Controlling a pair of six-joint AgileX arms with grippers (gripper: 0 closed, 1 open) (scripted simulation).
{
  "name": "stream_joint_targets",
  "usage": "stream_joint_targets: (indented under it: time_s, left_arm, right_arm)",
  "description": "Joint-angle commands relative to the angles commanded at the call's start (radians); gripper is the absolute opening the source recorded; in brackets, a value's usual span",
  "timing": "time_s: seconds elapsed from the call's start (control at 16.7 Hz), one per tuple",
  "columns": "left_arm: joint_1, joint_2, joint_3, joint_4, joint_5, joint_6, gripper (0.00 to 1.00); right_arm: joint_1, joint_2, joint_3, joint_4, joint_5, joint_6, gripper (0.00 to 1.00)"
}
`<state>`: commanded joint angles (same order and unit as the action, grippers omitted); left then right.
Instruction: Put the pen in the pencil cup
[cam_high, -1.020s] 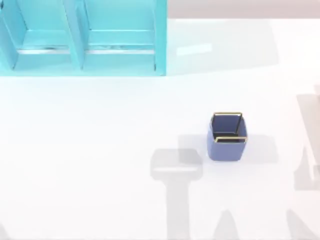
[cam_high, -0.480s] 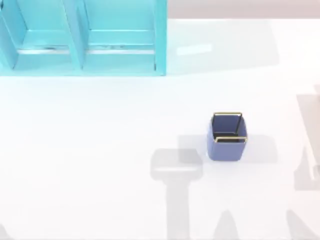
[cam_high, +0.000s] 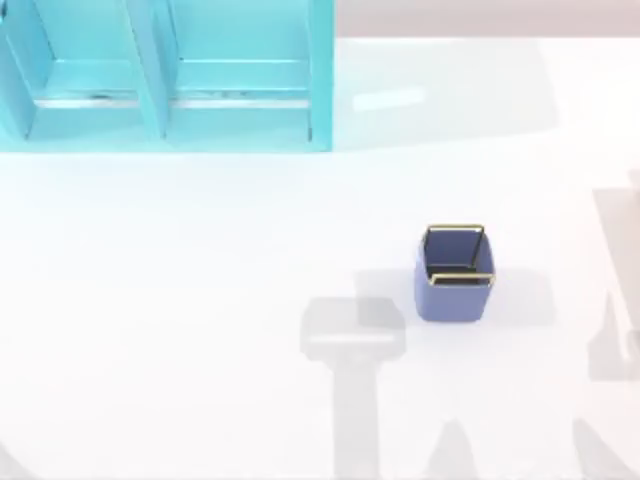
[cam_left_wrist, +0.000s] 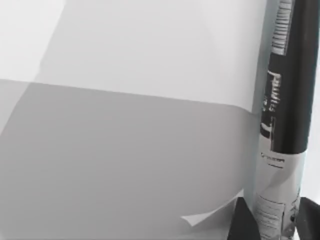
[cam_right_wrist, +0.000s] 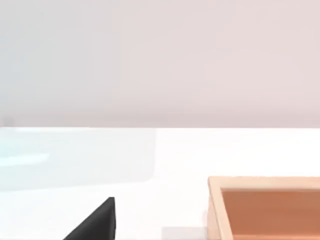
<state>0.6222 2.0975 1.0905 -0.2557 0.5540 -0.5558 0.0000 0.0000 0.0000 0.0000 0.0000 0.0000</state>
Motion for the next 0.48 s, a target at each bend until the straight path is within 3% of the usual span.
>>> stream_joint_targets:
  time_s: [0.42, 0.48]
  left_arm:
    - [0.0, 0.0, 0.0, 0.0, 0.0, 0.0, 0.0]
    - [0.048, -0.08, 0.012, -0.07, -0.014, 0.028, 0.0]
  right_arm:
    - [0.0, 0.0, 0.0, 0.0, 0.0, 0.0, 1.0]
    - [0.0, 0.0, 0.0, 0.0, 0.0, 0.0, 1.0]
